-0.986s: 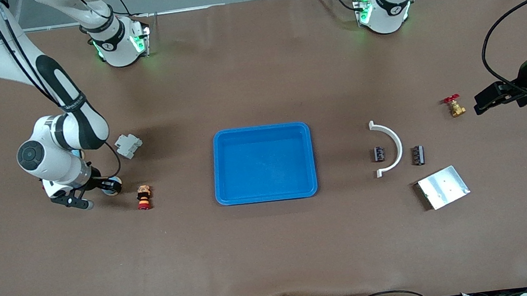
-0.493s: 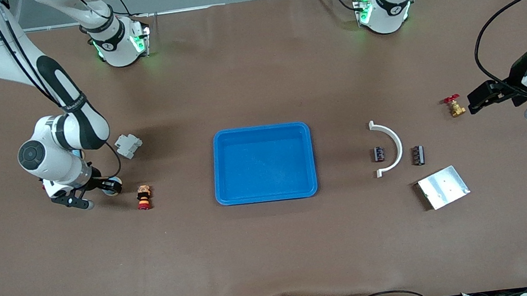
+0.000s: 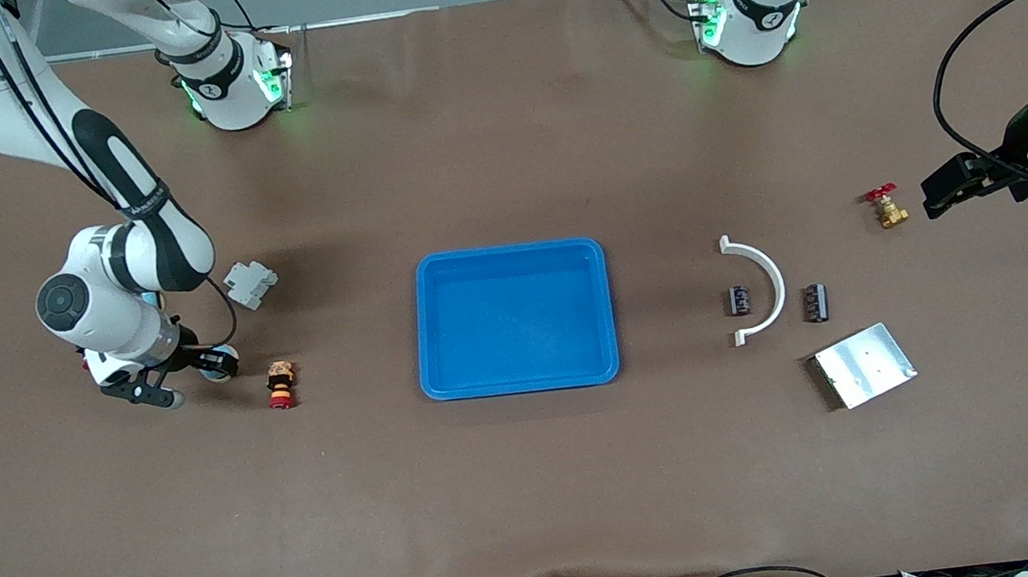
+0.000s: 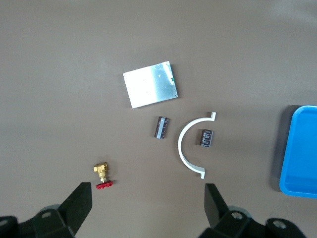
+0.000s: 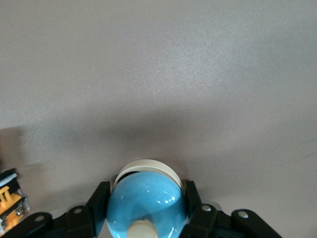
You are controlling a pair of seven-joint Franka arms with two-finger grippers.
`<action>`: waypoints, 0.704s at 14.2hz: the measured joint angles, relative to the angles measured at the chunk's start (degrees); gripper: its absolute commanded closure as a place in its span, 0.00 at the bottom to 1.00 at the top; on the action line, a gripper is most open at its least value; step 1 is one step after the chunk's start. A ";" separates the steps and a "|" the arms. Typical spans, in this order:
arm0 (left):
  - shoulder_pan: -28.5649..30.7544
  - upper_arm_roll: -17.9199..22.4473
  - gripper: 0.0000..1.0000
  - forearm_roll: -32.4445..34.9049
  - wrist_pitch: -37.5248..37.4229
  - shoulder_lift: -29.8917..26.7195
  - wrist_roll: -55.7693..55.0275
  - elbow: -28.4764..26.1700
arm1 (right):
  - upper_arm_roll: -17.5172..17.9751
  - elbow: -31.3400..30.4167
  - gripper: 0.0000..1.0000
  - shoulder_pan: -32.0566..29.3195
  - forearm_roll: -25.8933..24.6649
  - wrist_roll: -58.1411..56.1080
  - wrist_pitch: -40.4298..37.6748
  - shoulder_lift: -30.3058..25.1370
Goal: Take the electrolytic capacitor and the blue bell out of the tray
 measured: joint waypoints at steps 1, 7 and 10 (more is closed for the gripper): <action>-0.21 -0.03 0.00 -0.03 -0.07 0.04 0.00 -0.04 | 0.00 0.00 0.00 0.00 0.04 0.00 0.26 0.08; -1.66 -1.10 0.00 -0.09 -0.12 0.29 -0.12 -0.02 | -0.03 0.01 0.00 -0.05 0.23 0.00 0.59 0.25; -1.63 -1.12 0.00 -0.10 -0.12 0.28 -0.09 0.00 | -0.04 0.06 0.00 -0.07 0.33 0.00 0.60 0.25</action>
